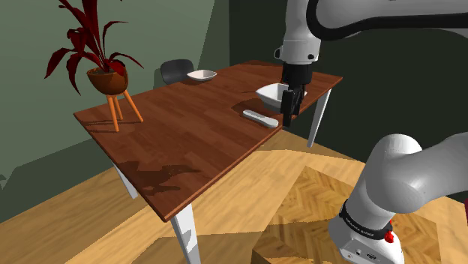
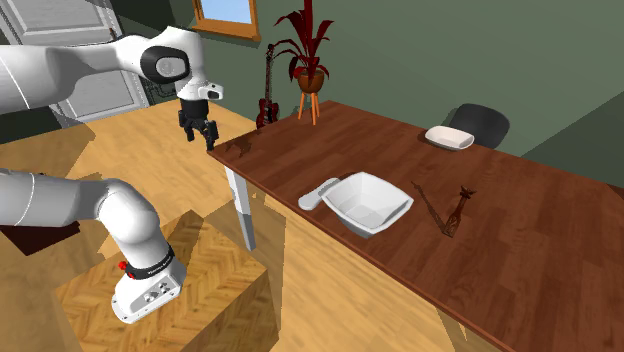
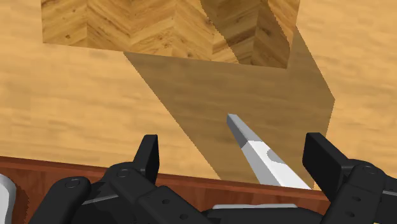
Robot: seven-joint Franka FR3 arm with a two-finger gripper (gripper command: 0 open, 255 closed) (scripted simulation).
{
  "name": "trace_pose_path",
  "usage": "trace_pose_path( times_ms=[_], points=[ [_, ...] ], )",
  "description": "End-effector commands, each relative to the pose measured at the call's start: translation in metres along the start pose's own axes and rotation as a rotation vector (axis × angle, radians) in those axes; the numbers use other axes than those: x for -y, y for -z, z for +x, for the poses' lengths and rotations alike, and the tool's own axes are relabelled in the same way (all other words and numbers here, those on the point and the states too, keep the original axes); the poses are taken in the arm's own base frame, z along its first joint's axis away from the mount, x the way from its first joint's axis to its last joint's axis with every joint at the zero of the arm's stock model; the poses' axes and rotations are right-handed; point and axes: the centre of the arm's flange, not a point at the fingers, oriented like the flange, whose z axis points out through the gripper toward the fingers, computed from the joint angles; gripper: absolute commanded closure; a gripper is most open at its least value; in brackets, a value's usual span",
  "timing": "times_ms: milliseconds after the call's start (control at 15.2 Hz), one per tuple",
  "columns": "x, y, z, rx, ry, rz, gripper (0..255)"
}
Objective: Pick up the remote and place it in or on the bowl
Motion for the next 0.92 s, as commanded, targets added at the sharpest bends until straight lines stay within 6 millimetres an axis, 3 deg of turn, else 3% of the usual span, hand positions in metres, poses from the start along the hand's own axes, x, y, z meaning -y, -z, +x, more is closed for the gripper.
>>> trace_pose_path(
  times_ms=[0,858],
  points=[
    [0.0,0.0,0.0,0.0,0.0,0.0,0],
    [-0.125,-0.056,0.094,-0.028,-0.041,-0.025,0]
  ],
)
